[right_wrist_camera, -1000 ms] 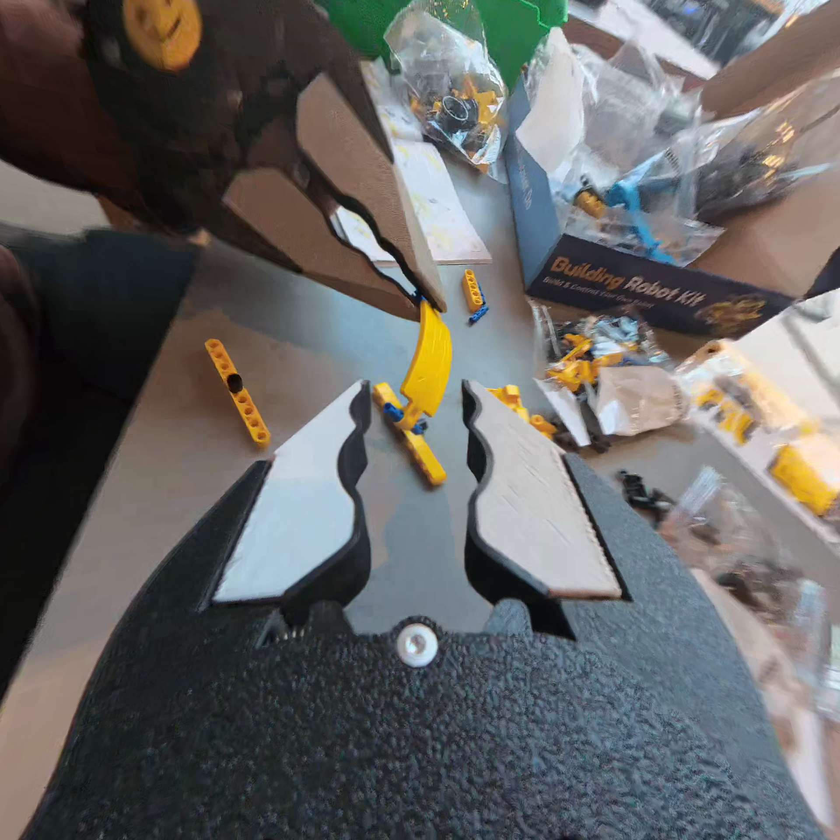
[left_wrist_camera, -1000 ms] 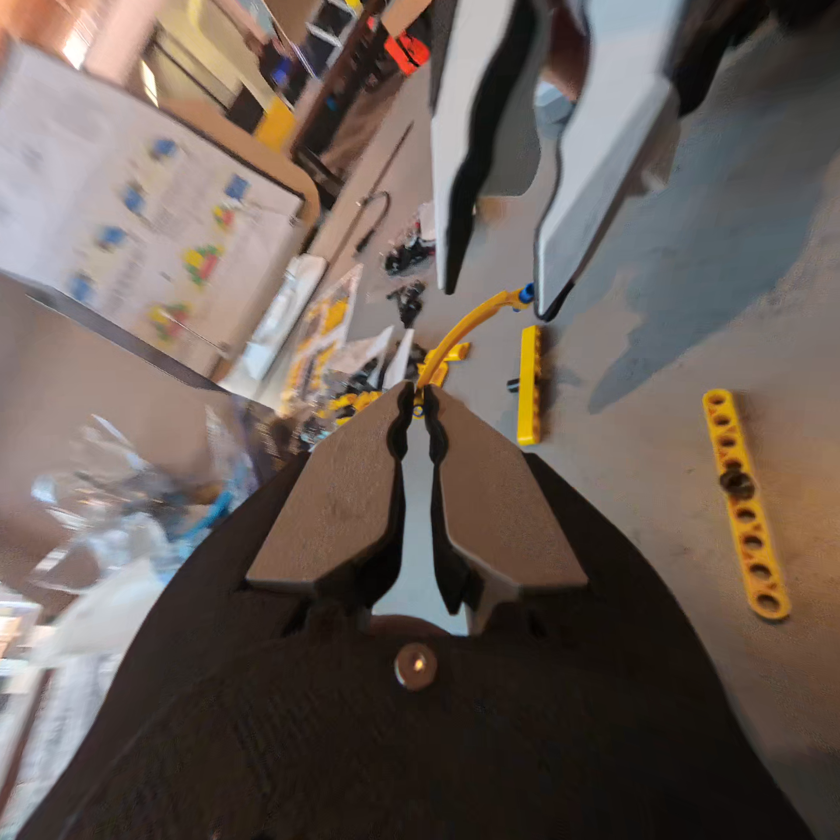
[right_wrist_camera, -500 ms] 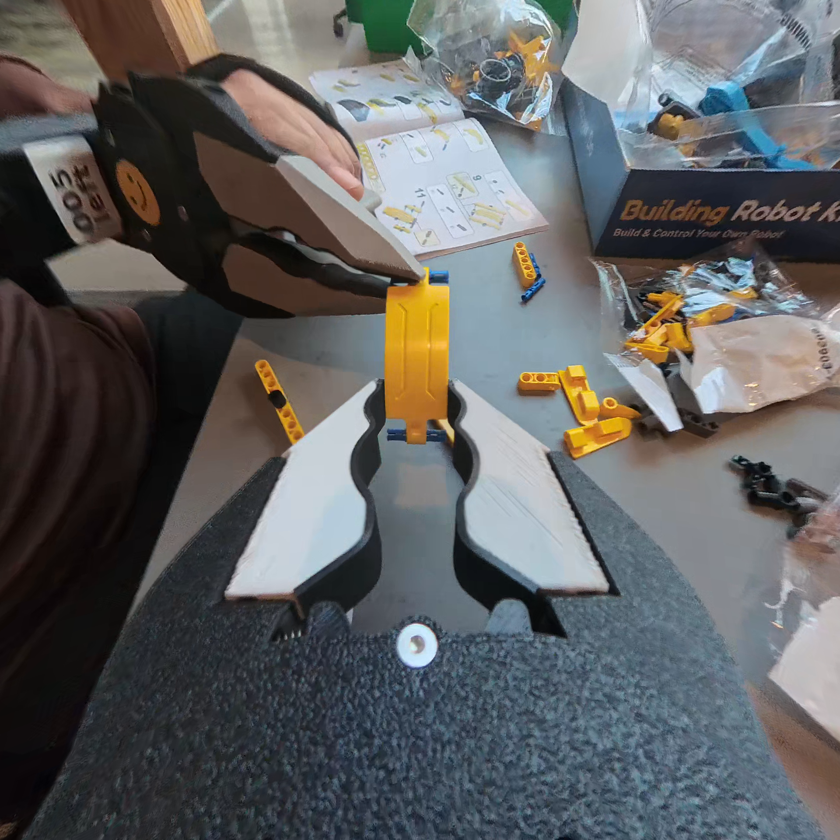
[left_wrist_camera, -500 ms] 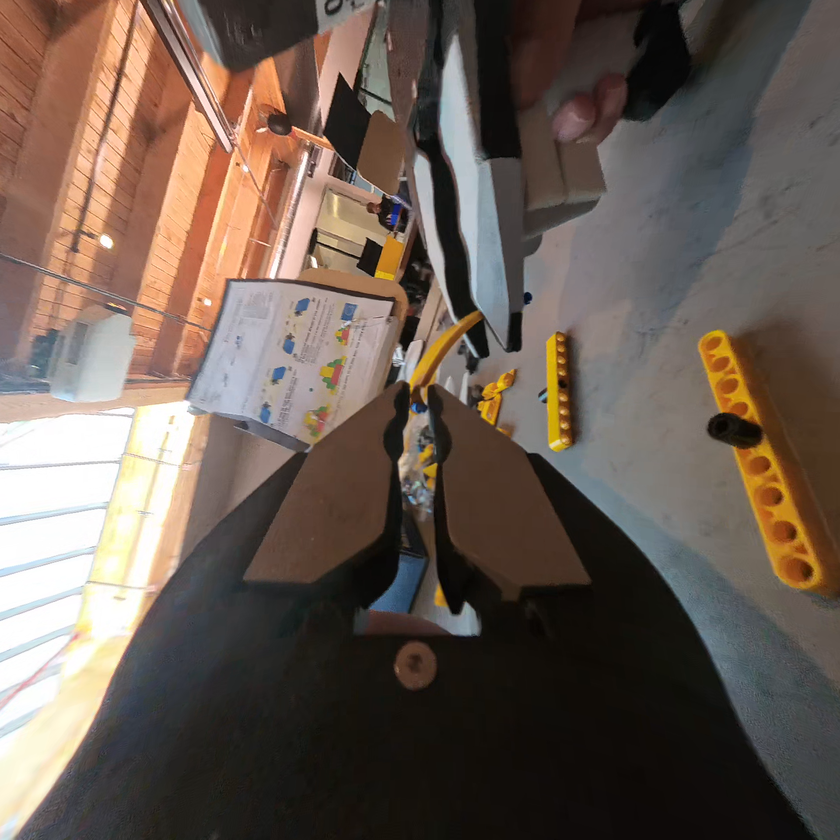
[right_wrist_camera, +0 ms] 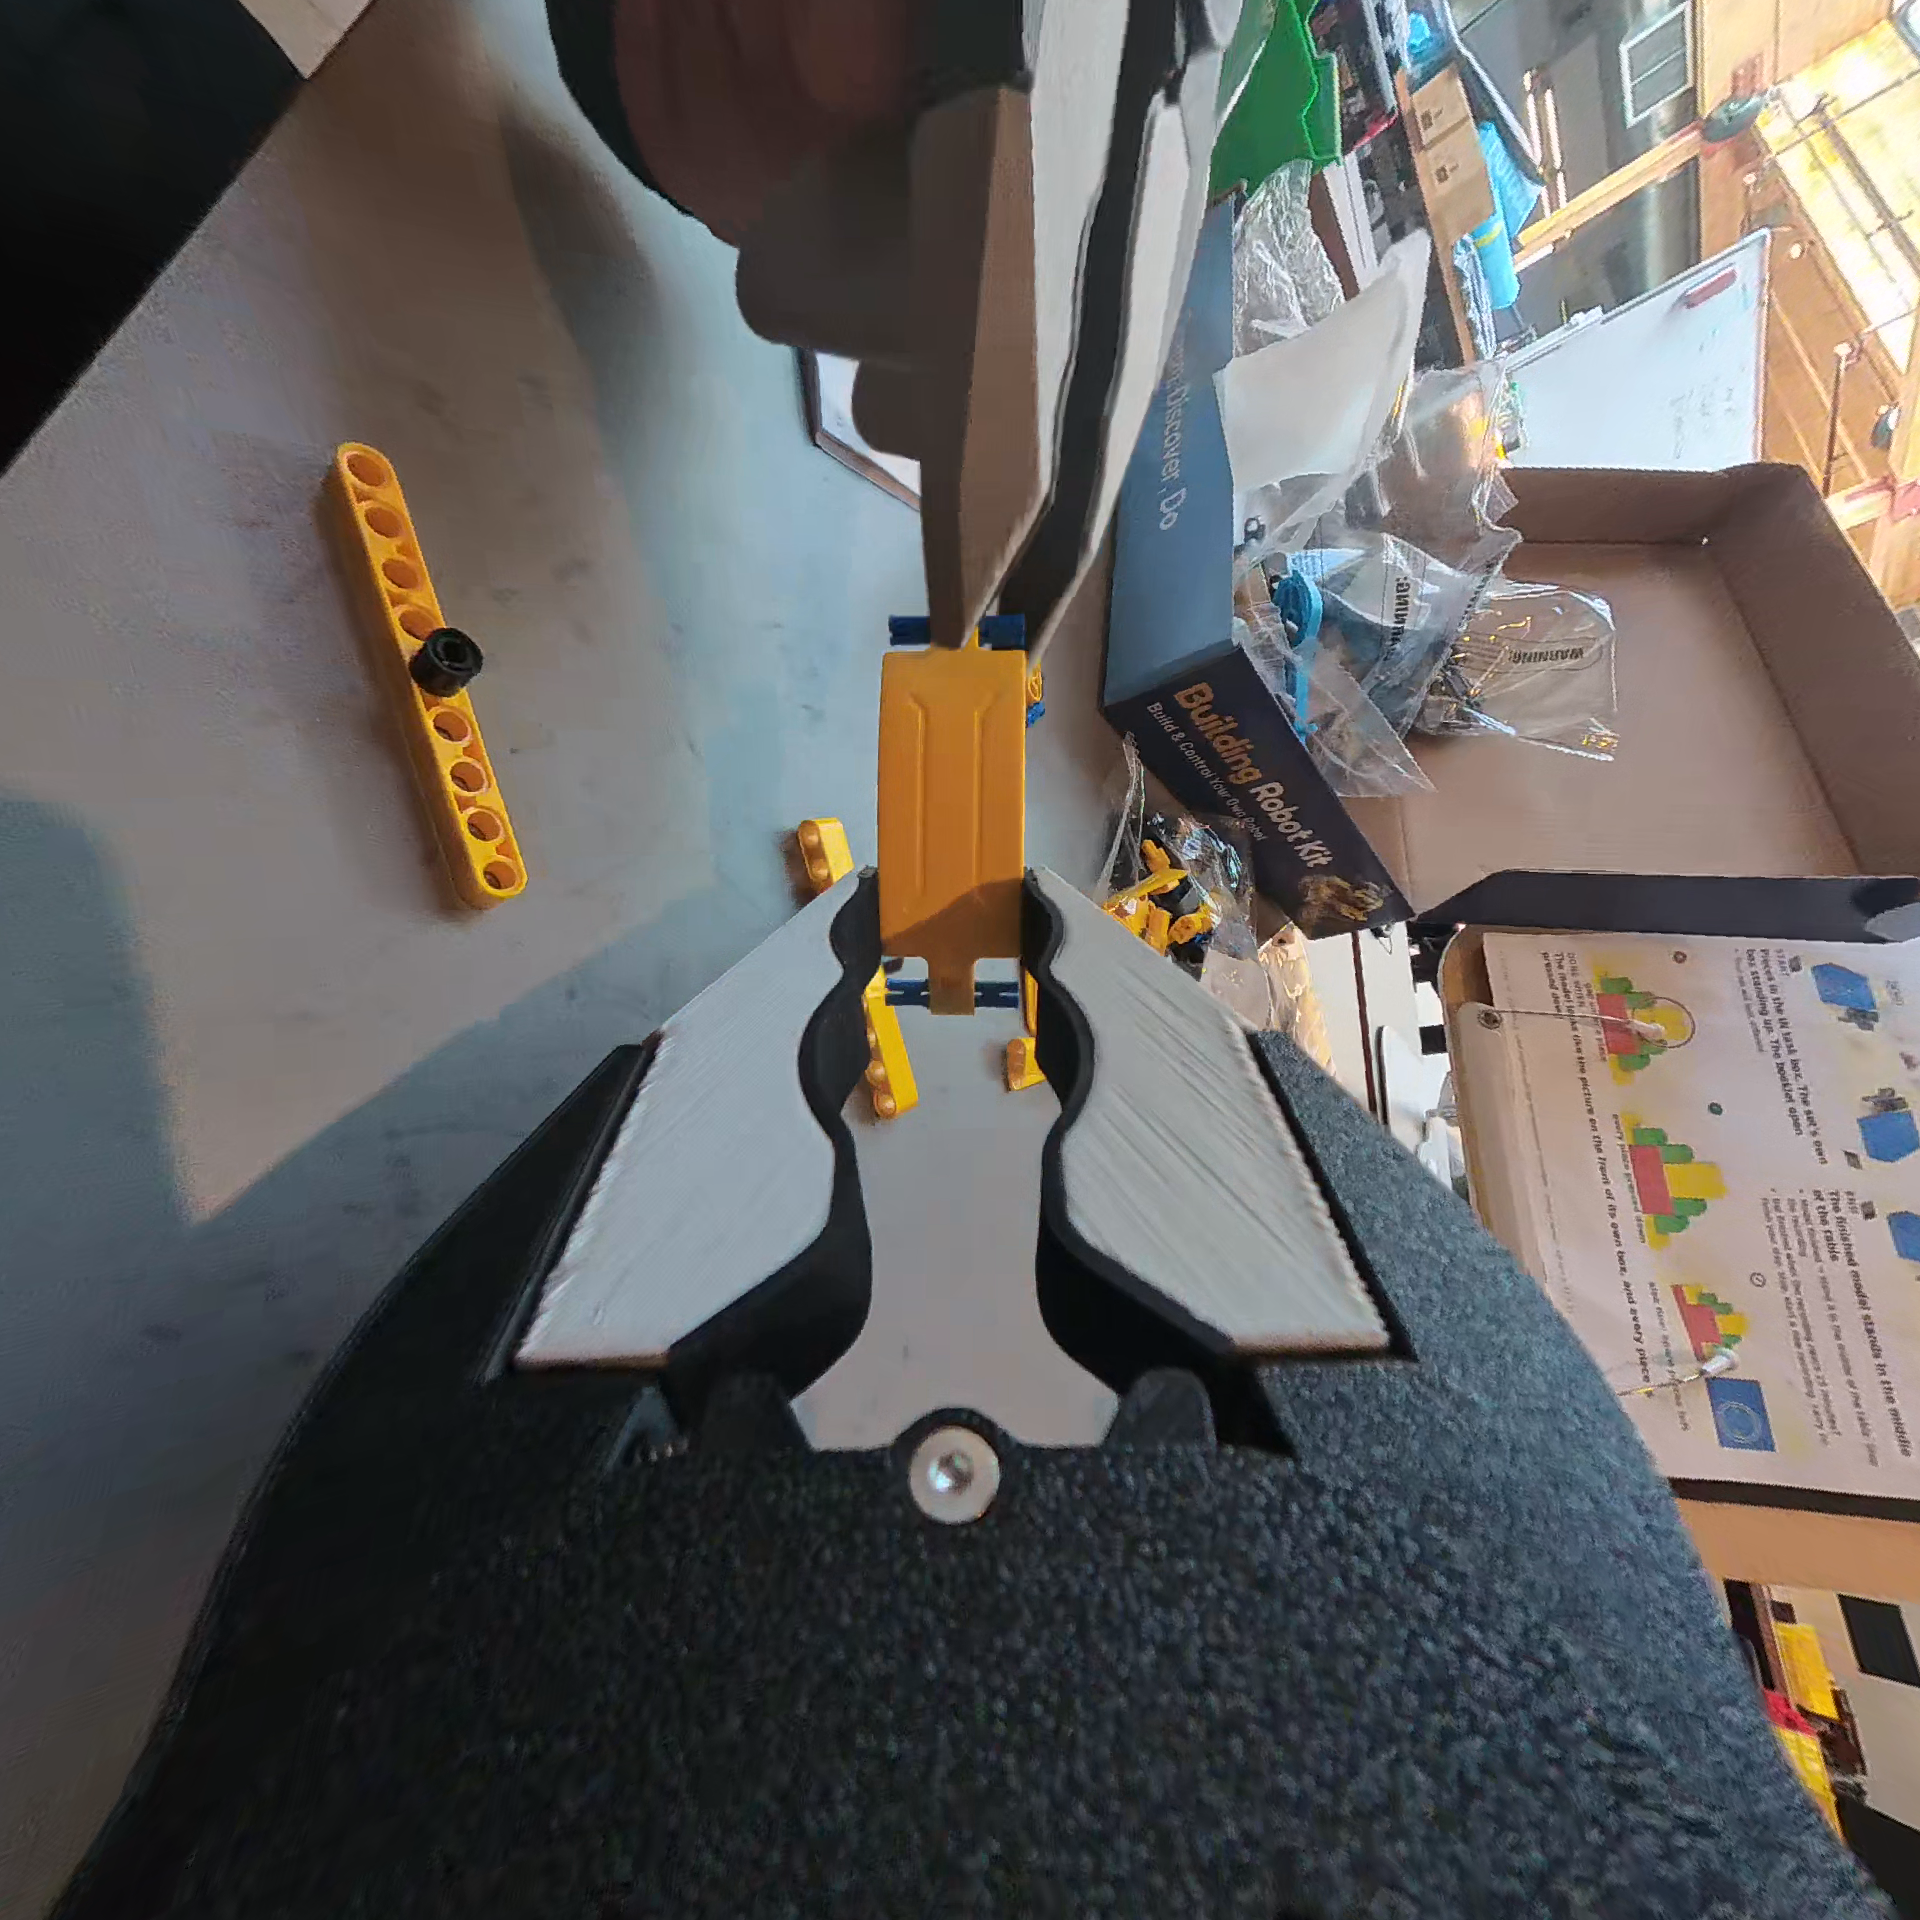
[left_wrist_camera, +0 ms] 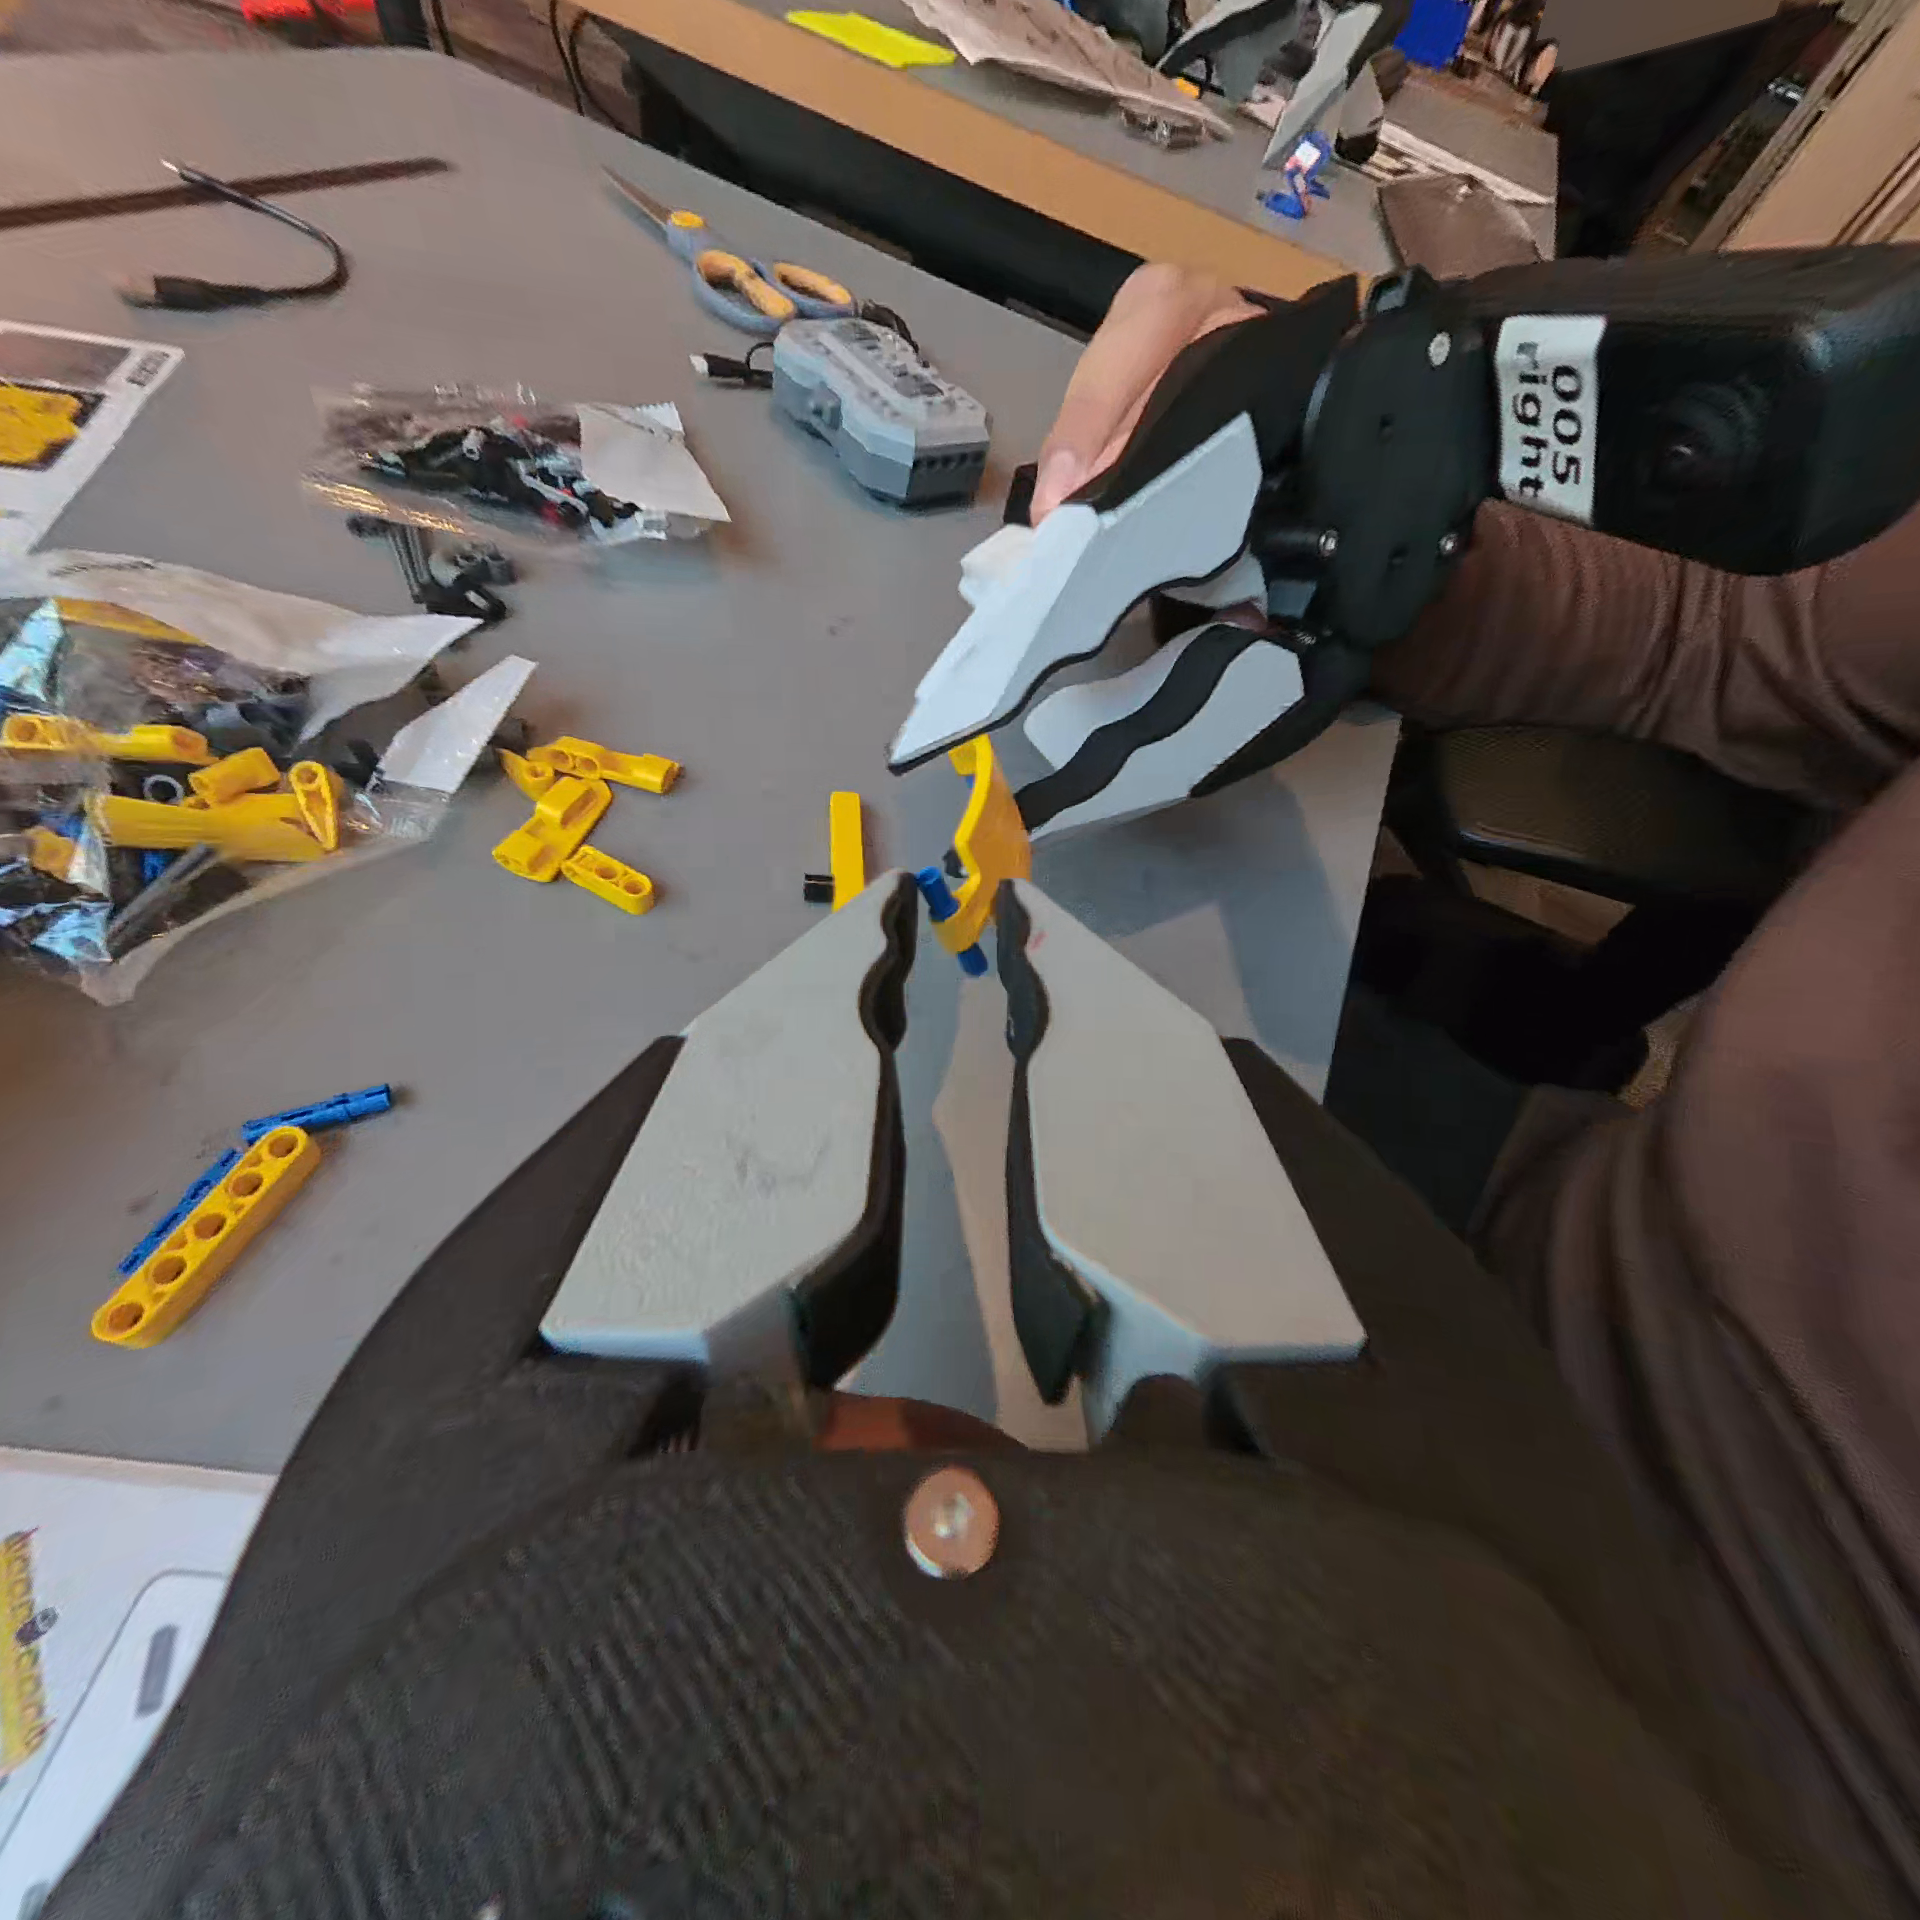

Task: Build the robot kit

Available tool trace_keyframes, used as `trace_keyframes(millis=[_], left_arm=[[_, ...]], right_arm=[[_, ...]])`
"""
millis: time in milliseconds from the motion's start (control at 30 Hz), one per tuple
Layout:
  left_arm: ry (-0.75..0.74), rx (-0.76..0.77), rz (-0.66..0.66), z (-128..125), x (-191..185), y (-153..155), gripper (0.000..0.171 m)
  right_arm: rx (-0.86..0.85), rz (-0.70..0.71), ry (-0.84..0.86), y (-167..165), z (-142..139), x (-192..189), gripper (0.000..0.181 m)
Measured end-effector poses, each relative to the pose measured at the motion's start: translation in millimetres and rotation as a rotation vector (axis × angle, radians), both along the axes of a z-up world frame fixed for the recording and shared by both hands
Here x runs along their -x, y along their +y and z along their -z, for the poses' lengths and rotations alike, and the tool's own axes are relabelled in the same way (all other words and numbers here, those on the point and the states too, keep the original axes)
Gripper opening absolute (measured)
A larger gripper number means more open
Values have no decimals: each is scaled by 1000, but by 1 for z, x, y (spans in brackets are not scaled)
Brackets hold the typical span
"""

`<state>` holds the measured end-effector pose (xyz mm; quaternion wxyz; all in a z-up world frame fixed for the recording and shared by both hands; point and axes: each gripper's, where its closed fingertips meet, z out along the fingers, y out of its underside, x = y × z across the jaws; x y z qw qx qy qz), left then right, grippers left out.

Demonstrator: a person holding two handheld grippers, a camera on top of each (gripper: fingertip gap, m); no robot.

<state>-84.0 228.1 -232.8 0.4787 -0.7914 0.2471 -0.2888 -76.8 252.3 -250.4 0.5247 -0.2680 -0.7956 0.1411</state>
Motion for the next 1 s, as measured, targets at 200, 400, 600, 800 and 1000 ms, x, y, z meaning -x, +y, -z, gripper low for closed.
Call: trace_keyframes(millis=[200,400,600,800,1000], left_arm=[[-1,16,49,6,-7,0,13],[46,-10,107,11,-9,-5,4],[114,-41,199,16,-13,-16,3],[63,-155,298,0,-19,-33,4],[27,-217,380,-8,-24,-47,3]], right_arm=[[-28,6,25,3,-6,-2,26],[9,-10,-11,1,-1,-6,28],[288,-52,-122,-1,9,-15,43],[583,-193,-136,-18,-11,-28,16],[670,-244,-129,-24,-21,-31,27]])
